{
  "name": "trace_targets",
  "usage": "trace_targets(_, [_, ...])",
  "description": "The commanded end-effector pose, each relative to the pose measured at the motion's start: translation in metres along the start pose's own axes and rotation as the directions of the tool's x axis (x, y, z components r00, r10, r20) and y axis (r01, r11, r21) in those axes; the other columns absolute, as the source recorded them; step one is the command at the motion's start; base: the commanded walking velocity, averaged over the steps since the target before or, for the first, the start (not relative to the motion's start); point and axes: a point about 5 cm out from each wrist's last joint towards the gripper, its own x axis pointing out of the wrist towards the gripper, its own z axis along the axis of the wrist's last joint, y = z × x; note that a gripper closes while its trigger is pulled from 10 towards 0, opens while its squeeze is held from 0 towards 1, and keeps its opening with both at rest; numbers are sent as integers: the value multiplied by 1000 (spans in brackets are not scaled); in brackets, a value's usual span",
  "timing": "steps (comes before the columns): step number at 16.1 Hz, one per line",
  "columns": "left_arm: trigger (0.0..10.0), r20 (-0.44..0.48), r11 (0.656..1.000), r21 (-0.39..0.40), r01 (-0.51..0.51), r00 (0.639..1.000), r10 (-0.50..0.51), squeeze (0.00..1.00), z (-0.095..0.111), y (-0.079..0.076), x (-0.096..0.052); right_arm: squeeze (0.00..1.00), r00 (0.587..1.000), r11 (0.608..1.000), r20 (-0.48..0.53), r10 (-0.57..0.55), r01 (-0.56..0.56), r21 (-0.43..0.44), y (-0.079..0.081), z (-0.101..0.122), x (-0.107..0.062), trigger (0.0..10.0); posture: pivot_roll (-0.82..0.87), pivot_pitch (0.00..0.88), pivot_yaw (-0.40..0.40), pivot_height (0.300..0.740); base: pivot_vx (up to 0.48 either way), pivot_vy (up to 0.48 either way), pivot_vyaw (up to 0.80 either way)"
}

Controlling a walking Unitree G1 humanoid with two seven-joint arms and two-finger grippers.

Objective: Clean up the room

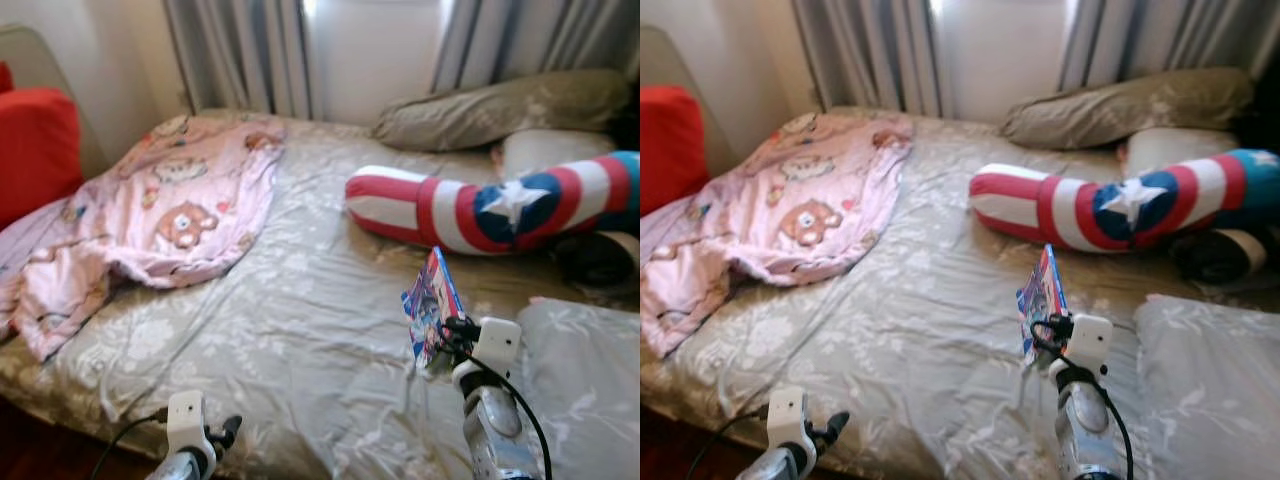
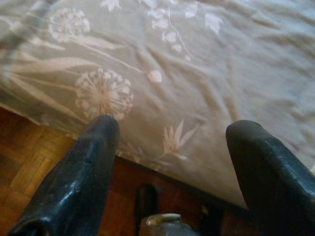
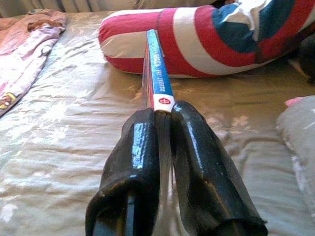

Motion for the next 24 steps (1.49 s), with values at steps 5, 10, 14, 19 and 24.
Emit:
trace_targets(5, [10000, 296, 994, 49, 102, 949, -112, 0, 62, -24, 10, 0, 997, 1000, 77, 24, -24, 4, 3, 15, 4, 10000, -3, 0, -24, 740, 0, 0, 0])
trace_targets(10, [10000, 391, 986, 74, 147, 906, -164, 0, 78, -31, 8, 0, 994, 997, 79, -74, 75, -2, -10, 16, 4, 10000, -6, 0, -20, 740, 0, 0, 0])
trace_targets(14, [10000, 399, 982, 86, 167, 898, -187, 0, 79, -35, 8, 0, 994, 996, 69, -83, 84, -14, -10, 15, 5, 10000, -11, 0, -14, 725, 0, 0, 0])
trace_targets(19, [10000, 404, 979, 100, 178, 892, -204, 0, 81, -37, 8, 0, 992, 997, 103, -67, 70, -20, -8, 17, 3, 10000, -12, 0, -14, 701, 0, 0, 0])
trace_targets(24, [10000, 406, 976, 113, 185, 888, -215, 0, 81, -38, 8, 0, 995, 997, 72, -74, 75, -13, -8, 13, 4, 10000, -8, 0, -16, 676, 0, 0, 0])
